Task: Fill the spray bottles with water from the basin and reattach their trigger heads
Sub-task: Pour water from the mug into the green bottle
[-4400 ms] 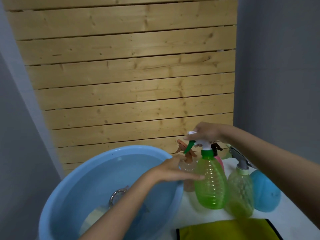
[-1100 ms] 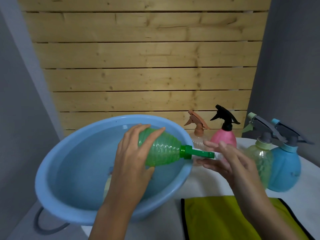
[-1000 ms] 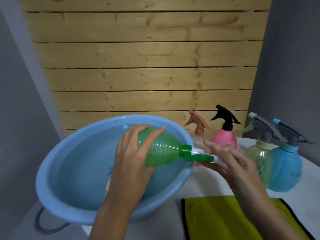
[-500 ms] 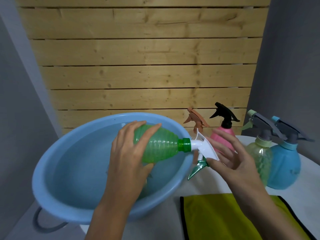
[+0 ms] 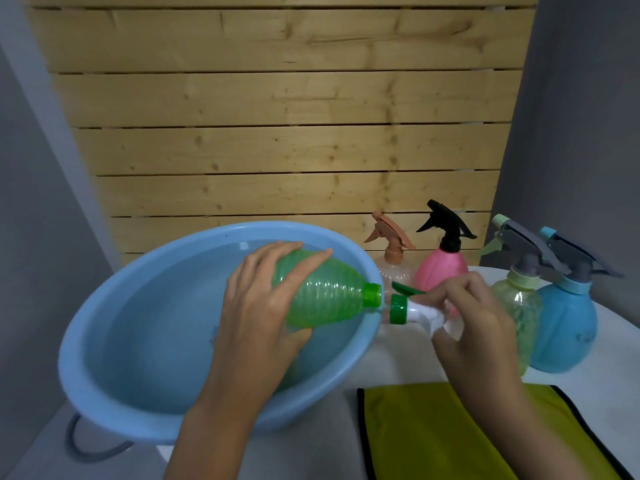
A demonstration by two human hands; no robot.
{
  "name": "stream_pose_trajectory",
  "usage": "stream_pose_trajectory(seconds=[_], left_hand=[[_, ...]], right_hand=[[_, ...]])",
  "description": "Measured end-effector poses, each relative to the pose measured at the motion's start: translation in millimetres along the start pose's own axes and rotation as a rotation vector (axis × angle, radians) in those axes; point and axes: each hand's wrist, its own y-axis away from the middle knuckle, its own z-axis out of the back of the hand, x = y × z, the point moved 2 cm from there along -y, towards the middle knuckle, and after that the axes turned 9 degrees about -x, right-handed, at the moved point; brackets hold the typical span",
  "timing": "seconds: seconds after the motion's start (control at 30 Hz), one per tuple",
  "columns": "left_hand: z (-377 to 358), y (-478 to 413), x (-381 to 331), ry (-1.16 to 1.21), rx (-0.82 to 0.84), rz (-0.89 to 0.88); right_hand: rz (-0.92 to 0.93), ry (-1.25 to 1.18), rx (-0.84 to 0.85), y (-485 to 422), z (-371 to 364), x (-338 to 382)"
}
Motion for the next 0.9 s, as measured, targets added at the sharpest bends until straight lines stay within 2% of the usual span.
stream_pose_trajectory(seconds=[0.1,0.2,0.33,0.5,0.7,0.9], left_hand=[[1,0,1,0.059,-0.02,0.038],[0,-1,1,0.049,-0.034,0.046],[-2,0,7,0.005,-0.063,0.086],[-1,3,12,-0.032,-0.118,0.184],[0,4,15,0.001,-0.135,0.256],[-3,4,12,0.041,-0.123,0.278]], right_hand=[[-0.006,0.042,-0.075,-3,8,-7],[-0.089,-0.01,-0.051,-6,13,-14],[-0.204,0.0,0.09,-7,20,-26],[-0.237,0.096,0.267,0,28,-37],[-0.335,0.128,0.384,4,46,-52],[-0.265,0.16,0.477,14,64,-63]])
